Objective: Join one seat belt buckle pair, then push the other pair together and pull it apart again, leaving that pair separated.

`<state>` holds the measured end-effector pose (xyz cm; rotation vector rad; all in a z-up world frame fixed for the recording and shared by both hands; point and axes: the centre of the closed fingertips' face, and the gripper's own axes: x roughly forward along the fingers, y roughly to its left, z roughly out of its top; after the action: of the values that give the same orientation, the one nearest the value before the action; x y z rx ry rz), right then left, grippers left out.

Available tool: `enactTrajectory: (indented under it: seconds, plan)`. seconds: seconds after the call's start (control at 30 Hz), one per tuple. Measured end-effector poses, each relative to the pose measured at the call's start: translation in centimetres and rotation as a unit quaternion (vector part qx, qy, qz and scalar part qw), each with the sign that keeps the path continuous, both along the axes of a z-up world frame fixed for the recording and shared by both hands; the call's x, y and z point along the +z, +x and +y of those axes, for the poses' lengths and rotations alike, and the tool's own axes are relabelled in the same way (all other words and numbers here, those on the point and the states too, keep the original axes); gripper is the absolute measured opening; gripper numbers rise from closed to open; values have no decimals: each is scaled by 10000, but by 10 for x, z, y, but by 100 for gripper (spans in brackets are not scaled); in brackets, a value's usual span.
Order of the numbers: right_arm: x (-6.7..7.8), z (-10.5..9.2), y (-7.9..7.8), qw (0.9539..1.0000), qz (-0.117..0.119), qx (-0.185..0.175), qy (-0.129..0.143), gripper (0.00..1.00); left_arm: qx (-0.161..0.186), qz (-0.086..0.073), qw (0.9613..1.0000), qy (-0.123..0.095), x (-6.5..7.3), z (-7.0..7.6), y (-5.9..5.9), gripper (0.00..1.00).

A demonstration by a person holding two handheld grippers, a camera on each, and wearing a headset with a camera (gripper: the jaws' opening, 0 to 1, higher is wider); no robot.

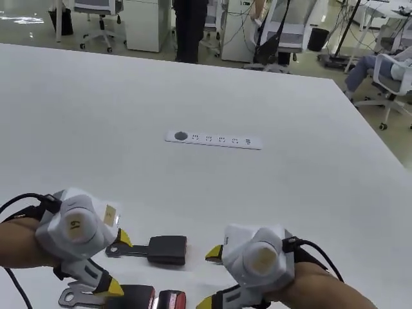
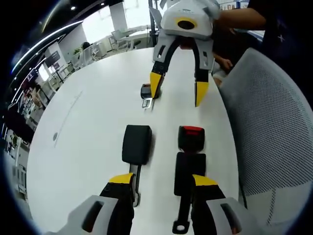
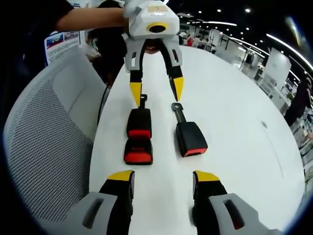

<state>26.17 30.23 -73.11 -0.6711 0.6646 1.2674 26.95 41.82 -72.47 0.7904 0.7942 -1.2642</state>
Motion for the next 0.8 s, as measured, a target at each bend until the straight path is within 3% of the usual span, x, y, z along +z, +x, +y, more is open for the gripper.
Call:
enactTrajectory:
  seconds: [0.23, 0.5, 0.8]
  plan:
    - [1, -20, 16, 9998, -37, -179, -34, 46, 35, -67, 9999, -90, 8, -12, 14, 47]
    - [5, -45, 29, 9995, -139, -279, -85, 44, 233, -100, 9995, -185, 9, -16, 40, 47]
    - [-4, -69, 43, 9992, -167, -267, -252, 42, 141, -105, 9997, -142, 3, -29, 51, 47]
